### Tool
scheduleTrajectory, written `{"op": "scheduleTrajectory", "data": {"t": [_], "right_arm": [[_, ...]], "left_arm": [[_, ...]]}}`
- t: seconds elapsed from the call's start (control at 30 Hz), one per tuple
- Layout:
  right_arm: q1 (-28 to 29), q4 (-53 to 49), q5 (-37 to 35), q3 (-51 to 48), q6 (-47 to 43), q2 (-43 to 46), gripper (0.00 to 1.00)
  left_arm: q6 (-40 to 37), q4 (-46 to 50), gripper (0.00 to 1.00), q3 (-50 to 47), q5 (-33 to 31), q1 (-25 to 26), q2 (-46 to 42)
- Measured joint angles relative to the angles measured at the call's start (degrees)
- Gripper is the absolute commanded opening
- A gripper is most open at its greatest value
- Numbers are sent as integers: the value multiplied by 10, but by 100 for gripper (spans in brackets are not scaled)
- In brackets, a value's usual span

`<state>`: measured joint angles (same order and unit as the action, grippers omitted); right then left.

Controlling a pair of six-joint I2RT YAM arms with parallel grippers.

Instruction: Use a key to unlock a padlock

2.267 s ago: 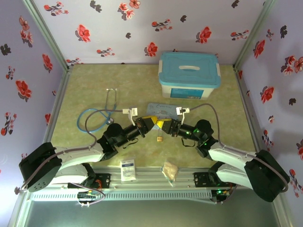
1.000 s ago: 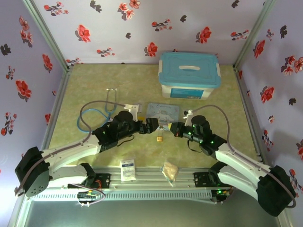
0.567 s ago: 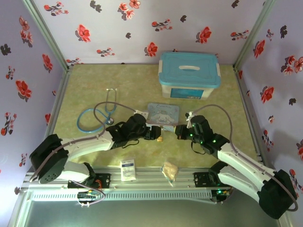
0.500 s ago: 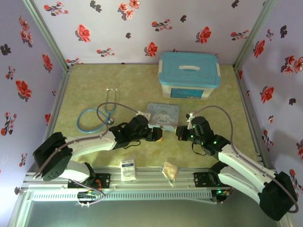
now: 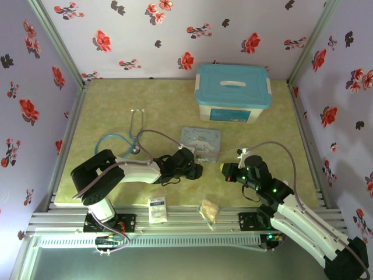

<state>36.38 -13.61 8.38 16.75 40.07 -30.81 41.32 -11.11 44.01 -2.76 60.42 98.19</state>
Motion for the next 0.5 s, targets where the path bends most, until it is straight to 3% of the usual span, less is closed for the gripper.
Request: {"op": "scheduleTrajectory", "data": {"t": [0.13,0.27,0.4,0.5], "right_arm": [[0,-11,-3,0,5,4,0],[2,-12,-5,-11,9,1,0],[4,-8,-7,-20,11,-21,0],[7,7,-7,-20,11,-46,0]], "left_arm": [[0,-21,41,6,-7,2,15],[1,-30,39,9,-13,5,22],[14,-50,21,8,-12,7,30],[28,-62,20,8,-7,9,31]]}}
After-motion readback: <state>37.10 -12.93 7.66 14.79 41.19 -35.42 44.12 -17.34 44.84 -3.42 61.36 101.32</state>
